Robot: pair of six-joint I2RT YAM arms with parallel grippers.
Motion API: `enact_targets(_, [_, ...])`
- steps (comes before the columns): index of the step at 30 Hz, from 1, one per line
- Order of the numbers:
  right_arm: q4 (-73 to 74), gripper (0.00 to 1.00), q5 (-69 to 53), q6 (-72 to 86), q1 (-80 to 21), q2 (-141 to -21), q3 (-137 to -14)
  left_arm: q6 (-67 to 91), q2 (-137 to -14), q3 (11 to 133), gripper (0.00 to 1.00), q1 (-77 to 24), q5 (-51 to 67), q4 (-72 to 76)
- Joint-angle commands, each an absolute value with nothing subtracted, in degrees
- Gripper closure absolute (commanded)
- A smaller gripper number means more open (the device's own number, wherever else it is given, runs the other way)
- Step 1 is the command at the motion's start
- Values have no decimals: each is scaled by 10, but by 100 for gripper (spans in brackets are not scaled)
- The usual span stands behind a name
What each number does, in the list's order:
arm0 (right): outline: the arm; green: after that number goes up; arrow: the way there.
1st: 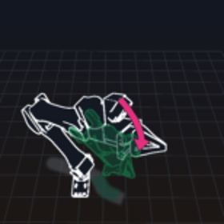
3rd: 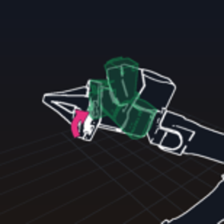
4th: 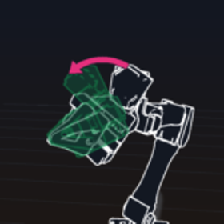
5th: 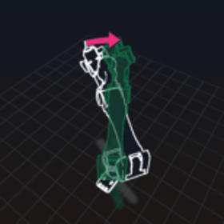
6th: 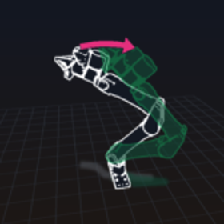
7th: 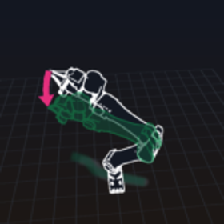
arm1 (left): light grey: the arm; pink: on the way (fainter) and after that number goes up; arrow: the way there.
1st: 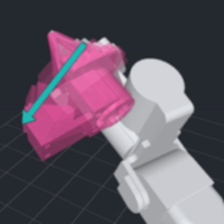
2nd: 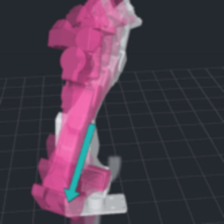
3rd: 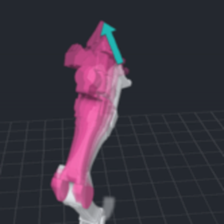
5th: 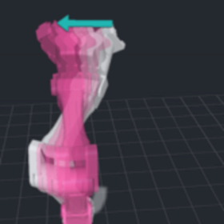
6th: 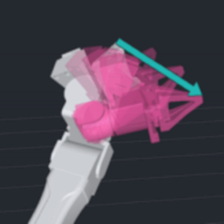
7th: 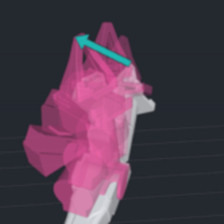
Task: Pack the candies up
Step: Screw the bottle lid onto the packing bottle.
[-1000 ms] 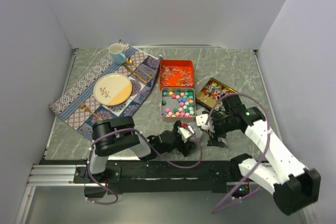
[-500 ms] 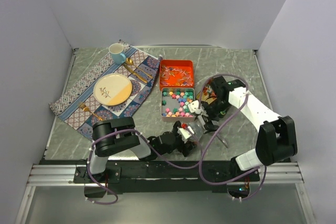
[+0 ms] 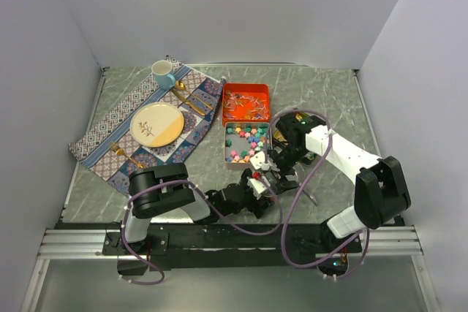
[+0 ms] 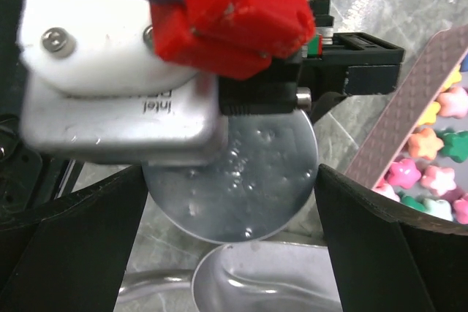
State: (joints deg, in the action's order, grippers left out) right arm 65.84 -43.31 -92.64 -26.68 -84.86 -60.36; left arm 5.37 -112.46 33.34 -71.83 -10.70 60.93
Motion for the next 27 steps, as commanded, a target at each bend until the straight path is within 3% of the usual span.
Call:
enact_targets(1, [613, 1, -435, -896, -273, -846, -587, 6, -1181, 296, 4, -715, -147, 387])
enact_targets(5, [586, 10, -425, -853, -273, -818, -558, 6, -1182, 299, 4, -715, -150, 383])
enact_targets(9, [526, 28, -426, -713, -278, -762, -514, 7, -1187, 305, 4, -715, -159, 374])
enact_targets(14, [443, 37, -388, -556, -299, -682, -448, 31, -1202, 319, 4, -713, -195, 357])
enact_targets(22, [423, 42, -337, -483, -302, -672, -419, 124, -1167, 326, 3, -689, -165, 284])
enact_targets(27, [429, 41, -331, -513, -280, -634, -397, 183, -1071, 236, 4, -690, -142, 368])
